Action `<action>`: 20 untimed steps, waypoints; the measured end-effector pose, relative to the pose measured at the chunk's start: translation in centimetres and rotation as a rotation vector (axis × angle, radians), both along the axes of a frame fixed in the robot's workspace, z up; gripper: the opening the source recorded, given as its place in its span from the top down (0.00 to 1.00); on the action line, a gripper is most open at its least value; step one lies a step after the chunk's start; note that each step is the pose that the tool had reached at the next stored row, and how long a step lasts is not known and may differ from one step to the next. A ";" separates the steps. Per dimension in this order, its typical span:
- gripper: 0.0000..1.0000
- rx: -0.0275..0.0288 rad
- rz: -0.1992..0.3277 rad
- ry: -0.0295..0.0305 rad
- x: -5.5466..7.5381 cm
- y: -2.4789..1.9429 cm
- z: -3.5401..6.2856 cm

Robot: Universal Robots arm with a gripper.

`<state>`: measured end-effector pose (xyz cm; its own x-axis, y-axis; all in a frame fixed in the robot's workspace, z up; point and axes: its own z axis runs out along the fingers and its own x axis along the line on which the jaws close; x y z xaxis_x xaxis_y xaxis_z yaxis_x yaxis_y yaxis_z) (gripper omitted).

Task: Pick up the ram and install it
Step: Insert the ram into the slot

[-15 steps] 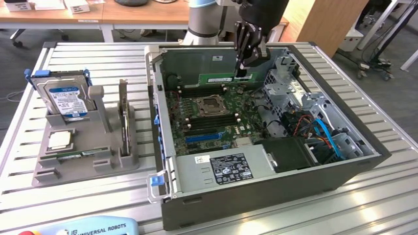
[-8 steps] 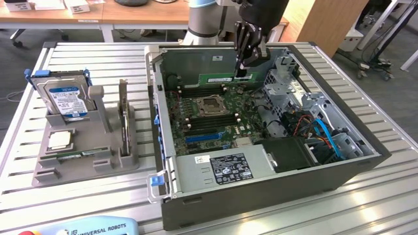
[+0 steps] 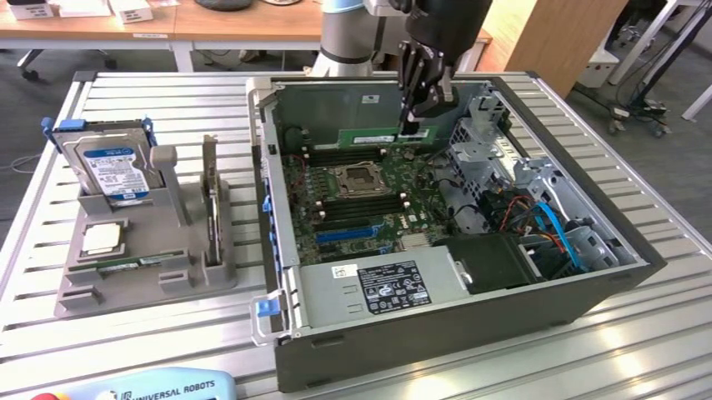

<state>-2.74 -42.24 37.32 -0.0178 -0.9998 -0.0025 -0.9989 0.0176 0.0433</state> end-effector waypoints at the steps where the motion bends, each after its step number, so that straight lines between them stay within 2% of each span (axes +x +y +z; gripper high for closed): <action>1: 0.89 0.0000 0.000 0.0000 0.0 0.00 -0.19; 20: 0.89 -0.0001 -0.001 -0.0005 0.0 0.00 -3.15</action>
<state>-2.74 -42.24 34.16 -0.0185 -0.9998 -0.0025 -0.9989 0.0184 0.0428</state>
